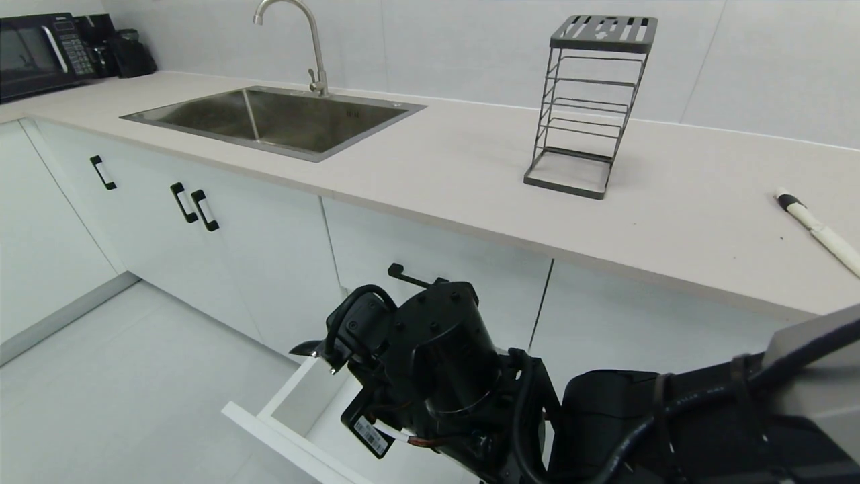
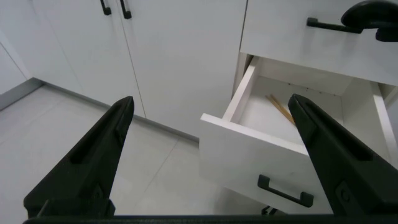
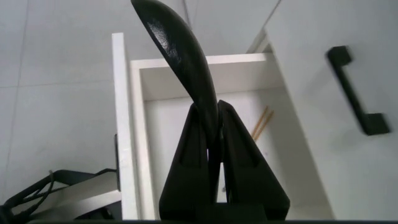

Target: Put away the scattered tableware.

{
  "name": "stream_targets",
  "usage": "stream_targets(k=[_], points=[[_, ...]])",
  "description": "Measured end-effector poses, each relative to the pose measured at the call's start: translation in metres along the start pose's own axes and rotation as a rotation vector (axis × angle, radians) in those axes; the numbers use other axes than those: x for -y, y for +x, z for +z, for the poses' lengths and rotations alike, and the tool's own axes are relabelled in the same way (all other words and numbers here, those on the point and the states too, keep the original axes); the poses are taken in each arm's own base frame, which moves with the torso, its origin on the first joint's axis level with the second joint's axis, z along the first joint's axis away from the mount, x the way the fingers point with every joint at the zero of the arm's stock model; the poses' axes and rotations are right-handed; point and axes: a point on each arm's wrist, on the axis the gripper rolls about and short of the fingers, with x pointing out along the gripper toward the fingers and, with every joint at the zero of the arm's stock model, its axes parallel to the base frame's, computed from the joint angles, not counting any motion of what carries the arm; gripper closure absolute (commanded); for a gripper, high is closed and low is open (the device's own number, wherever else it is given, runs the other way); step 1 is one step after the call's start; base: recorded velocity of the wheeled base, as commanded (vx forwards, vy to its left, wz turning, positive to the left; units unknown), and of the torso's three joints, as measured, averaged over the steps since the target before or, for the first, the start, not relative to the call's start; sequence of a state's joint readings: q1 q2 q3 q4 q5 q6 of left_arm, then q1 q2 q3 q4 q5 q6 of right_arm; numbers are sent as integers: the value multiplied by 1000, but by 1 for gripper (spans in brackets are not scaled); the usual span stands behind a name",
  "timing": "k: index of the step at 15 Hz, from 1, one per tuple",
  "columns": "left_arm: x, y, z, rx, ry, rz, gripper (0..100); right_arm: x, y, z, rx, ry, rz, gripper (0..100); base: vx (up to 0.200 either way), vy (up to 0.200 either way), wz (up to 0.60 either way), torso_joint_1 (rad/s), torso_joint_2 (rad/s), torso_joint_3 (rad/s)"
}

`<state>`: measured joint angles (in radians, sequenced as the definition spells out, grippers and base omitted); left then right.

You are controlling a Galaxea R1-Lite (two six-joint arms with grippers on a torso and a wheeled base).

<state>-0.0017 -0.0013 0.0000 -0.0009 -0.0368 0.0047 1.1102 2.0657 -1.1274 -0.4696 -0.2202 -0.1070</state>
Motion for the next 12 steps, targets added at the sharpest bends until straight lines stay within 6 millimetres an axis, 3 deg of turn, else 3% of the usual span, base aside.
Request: stream_targets(k=[6,12], points=[[0,0,0,0,0,0,0,-6,11,-7,-30,-9,11,100,0,0,0,-230,330,128],[0,0,0,0,0,0,0,-4,30,-17,-52,-13,66,100,0,0,0,-22,160,47]])
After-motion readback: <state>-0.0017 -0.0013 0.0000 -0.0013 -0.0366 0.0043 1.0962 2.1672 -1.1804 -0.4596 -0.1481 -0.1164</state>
